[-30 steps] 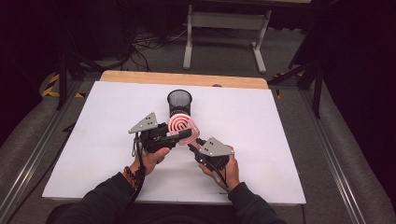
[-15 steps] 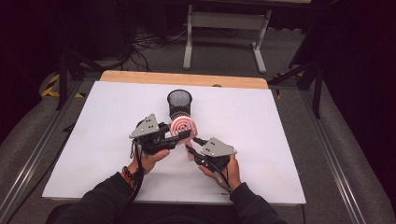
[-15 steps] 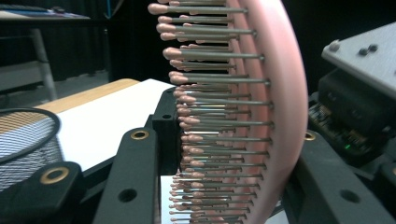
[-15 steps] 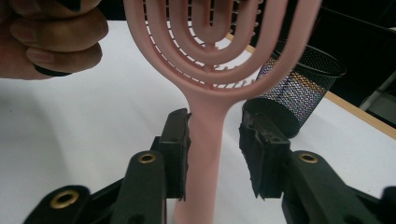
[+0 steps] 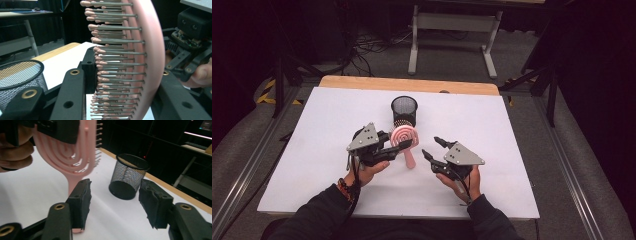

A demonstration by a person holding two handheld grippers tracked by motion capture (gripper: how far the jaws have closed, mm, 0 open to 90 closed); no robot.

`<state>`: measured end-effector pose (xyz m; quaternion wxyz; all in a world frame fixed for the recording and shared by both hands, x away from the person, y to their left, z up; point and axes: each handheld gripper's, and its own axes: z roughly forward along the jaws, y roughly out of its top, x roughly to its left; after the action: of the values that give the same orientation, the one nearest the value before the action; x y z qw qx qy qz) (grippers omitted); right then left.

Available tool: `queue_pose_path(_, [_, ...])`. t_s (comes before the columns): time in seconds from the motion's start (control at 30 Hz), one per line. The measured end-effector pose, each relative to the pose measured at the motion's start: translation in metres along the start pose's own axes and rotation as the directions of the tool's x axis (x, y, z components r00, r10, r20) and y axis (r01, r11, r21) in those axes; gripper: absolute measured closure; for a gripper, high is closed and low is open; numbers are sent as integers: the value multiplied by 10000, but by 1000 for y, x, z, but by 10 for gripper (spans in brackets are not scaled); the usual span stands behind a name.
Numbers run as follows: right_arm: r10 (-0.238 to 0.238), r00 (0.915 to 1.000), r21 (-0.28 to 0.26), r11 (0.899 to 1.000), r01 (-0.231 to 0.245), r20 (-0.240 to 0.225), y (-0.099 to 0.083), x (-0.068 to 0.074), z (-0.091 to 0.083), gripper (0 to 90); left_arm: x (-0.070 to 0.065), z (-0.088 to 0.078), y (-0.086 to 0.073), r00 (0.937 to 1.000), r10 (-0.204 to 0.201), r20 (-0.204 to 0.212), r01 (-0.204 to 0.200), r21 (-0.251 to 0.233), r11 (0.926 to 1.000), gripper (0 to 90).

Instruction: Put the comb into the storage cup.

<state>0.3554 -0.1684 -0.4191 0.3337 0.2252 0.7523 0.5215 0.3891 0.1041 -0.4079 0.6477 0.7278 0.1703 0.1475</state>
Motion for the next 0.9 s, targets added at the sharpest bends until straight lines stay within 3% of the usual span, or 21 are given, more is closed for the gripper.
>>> queue_pose_path(0.17, [-168,9989,-94,9998,172,435,-2,-6,-8,334,4,-4,0,9999,-24,-102,24,13,10000,625])
queue_pose_path(0.4, [-211,9976,-250,9994,227,659,-11,-13,-18,257,6,-9,1,9996,96,-269,-93,92,9999,626])
queue_pose_path(0.7, [-395,9939,-107,9991,408,1029,-22,-17,-28,213,10,-13,2,9993,118,-358,-116,70,9999,625])
queue_pose_path(0.9, [-243,9928,-251,9993,274,1172,-29,-19,-33,203,10,-13,3,9991,205,-377,-198,173,9997,625])
